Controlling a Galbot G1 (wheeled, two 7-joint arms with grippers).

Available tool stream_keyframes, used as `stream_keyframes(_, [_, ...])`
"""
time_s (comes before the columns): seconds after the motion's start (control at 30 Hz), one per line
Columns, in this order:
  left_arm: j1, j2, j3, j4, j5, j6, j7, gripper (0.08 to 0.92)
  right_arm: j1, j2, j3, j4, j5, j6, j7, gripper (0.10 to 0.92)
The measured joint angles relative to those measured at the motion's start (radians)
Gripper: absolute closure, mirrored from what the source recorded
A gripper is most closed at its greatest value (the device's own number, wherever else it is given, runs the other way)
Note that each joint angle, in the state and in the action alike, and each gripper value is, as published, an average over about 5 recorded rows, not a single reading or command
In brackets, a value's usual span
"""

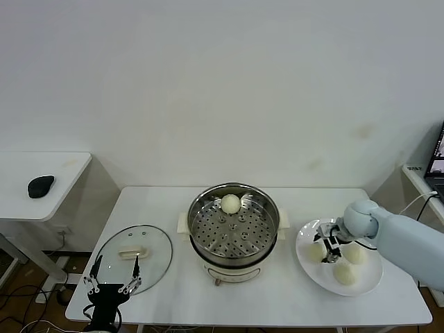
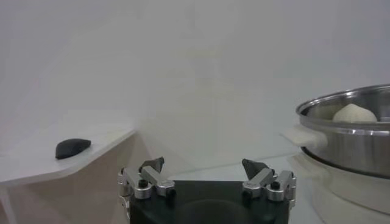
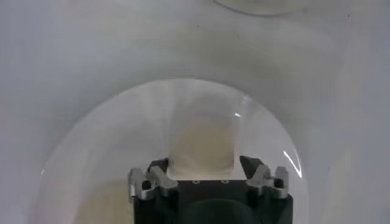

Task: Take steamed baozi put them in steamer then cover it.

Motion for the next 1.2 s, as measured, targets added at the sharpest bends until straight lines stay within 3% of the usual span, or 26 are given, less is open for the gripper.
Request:
stream_keyframes(0.4, [-0.003,0.004,0.005,-0.005,-0.005,0.003,0.001,0.177,0.077,-0.061,-0.015,0.057,0.049,-0.025,-0.031,0.44])
stream_keyframes(0.73, [-0.016,0.013,0.02,-0.009,-0.01,0.008,0.002,0.177,0.348,-0.102,-0.132,0.167,0.227,-0.089,-0.031,0.428])
stream_keyframes(1.2, [-0.022,0.009,0.023,-0.019,-0.006,0.01,0.003,0.177,0.657,0.098,-0.362,0.261,0.541,-0.262,0.065,0.423])
